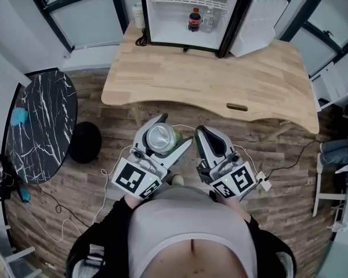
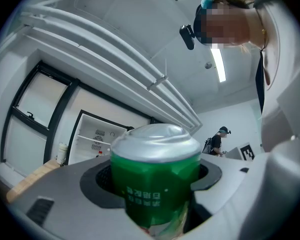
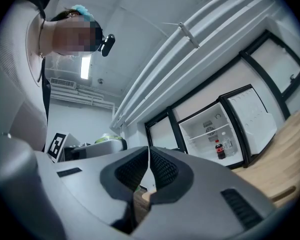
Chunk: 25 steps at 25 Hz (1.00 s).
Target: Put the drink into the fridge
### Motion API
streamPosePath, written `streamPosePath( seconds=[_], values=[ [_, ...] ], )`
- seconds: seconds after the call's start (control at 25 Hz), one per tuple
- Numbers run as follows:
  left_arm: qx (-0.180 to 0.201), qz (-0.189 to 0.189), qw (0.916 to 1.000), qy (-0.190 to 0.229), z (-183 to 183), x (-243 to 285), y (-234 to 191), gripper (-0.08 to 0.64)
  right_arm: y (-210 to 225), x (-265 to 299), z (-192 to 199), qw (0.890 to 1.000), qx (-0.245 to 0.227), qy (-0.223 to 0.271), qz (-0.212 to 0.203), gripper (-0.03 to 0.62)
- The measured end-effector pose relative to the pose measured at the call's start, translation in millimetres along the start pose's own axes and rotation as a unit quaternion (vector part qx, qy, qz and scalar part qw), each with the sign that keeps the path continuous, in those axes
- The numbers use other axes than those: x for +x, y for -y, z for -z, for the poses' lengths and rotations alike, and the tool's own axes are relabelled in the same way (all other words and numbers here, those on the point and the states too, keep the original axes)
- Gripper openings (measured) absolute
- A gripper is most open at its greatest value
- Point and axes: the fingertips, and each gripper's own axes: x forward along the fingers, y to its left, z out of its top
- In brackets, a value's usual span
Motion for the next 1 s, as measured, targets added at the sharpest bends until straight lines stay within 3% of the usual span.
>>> streamPosePath(
  seconds=[0.48,1.0],
  values=[
    [0.006,0.003,1.0000,0.004,-8,13,-14,0.348,11,16,0,1.000,0.016,0.005,-0.002,0.032],
    [0.003,-0.027,0.9996,0.010,0,7,-13,0.348,9,12,3,0.999,0.017,0.003,-0.034,0.032]
  ],
)
